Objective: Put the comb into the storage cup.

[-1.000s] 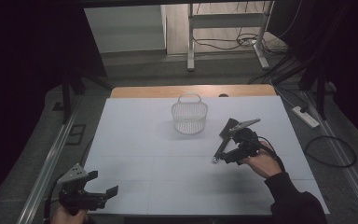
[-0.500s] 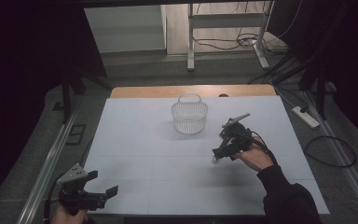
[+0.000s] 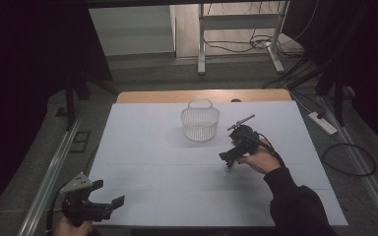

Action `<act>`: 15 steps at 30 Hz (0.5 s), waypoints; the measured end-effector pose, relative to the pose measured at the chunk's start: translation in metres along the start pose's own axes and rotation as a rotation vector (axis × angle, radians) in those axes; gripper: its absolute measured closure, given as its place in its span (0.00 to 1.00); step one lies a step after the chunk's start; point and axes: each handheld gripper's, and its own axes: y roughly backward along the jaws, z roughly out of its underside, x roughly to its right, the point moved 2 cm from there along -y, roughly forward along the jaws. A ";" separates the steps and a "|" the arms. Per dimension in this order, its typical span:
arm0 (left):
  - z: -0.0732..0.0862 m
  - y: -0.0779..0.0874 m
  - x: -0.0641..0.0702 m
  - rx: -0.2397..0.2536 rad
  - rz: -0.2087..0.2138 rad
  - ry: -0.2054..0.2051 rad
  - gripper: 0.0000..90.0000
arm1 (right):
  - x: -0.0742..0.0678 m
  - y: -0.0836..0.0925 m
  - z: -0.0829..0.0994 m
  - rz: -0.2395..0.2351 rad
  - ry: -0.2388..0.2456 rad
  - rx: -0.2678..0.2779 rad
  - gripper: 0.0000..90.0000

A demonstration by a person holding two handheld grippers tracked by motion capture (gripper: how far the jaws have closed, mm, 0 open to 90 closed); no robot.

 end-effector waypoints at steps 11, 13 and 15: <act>0.000 0.000 0.000 -0.001 0.002 0.002 0.00 | 0.001 -0.015 -0.011 -0.012 -0.003 -0.031 0.00; 0.000 0.000 -0.001 -0.001 0.002 0.003 0.00 | 0.001 -0.018 -0.012 -0.012 -0.002 -0.036 0.00; 0.000 0.000 -0.001 0.000 0.002 0.003 0.00 | 0.002 -0.020 -0.013 -0.011 -0.001 -0.051 0.00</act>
